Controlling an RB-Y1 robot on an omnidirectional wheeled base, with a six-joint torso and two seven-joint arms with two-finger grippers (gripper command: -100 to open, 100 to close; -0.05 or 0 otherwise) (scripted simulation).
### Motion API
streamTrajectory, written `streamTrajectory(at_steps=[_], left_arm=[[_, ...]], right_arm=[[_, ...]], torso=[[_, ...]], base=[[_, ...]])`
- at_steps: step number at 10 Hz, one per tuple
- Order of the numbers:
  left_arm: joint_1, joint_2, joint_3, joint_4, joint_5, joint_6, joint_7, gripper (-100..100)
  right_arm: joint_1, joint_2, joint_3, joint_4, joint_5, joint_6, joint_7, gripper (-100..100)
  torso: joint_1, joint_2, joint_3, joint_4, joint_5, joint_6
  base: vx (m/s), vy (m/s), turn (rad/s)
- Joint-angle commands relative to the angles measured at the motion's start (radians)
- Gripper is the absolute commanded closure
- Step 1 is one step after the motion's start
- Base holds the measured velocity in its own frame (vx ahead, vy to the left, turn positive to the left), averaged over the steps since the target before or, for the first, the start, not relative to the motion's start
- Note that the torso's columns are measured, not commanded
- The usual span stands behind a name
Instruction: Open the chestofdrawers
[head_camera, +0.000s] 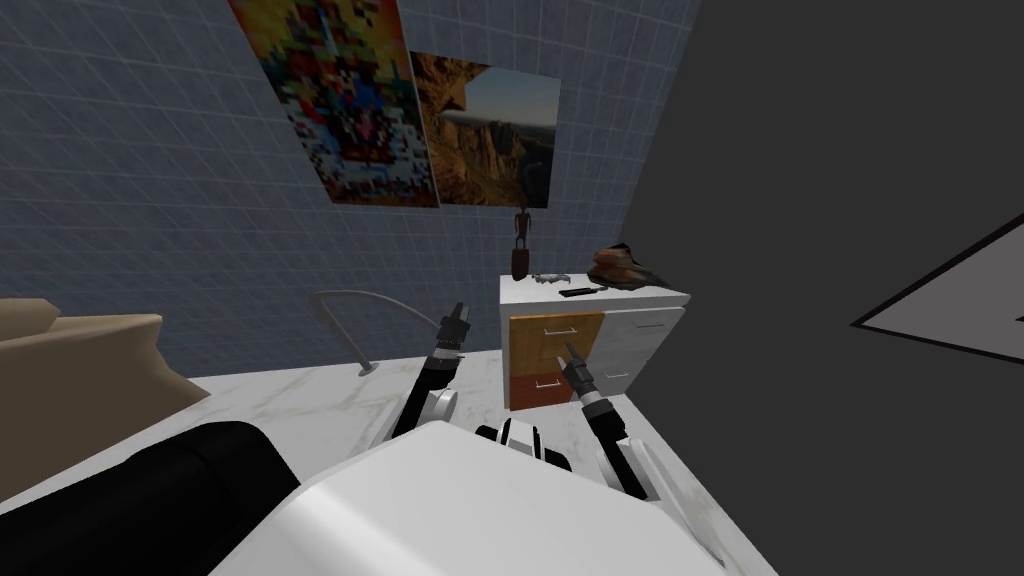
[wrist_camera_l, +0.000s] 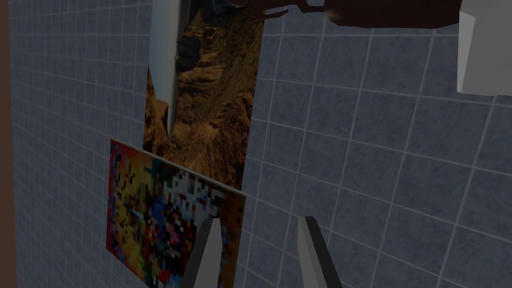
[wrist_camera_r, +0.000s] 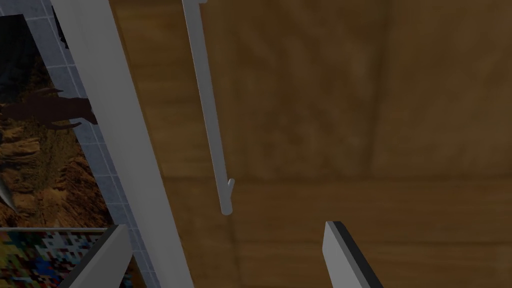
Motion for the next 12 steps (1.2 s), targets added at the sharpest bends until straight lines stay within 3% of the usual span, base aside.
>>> streamTrajectory(at_steps=[1, 4, 7, 10, 11, 12], left_arm=[[0.000, 0.000, 0.000, 0.000, 0.000, 0.000, 0.000, 0], [0.000, 0.000, 0.000, 0.000, 0.000, 0.000, 0.000, 0], [0.000, 0.000, 0.000, 0.000, 0.000, 0.000, 0.000, 0], [0.000, 0.000, 0.000, 0.000, 0.000, 0.000, 0.000, 0], [0.000, 0.000, 0.000, 0.000, 0.000, 0.000, 0.000, 0], [0.000, 0.000, 0.000, 0.000, 0.000, 0.000, 0.000, 0]], right_arm=[[-0.006, 0.023, 0.003, 0.022, 0.014, -0.009, 0.075, -100], [-0.008, 0.041, 0.005, 0.033, 0.021, -0.014, 0.129, -100], [-0.014, 0.114, 0.010, 0.059, 0.036, -0.026, 0.222, -100], [-0.016, 0.206, 0.012, 0.071, 0.043, -0.032, 0.271, -100], [-0.017, 0.227, 0.012, 0.073, 0.043, -0.033, 0.276, -100], [-0.017, 0.213, 0.010, 0.075, 0.042, -0.035, 0.273, -100]], torso=[[-0.001, 0.000, 0.000, 0.000, 0.000, 0.000], [0.000, 0.000, 0.000, 0.000, 0.000, 0.000], [0.000, -0.001, -0.001, 0.000, 0.000, 0.000], [0.000, 0.000, 0.000, 0.000, 0.000, 0.000], [-0.001, 0.000, 0.000, 0.000, 0.000, 0.000], [-0.001, 0.000, 0.000, 0.000, 0.000, 0.000]], base=[[0.032, 0.025, -0.025], [0.025, 0.024, -0.025], [0.037, 0.026, -0.034], [0.030, 0.024, -0.017], [0.018, 0.006, -0.005], [0.007, 0.003, 0.000]])
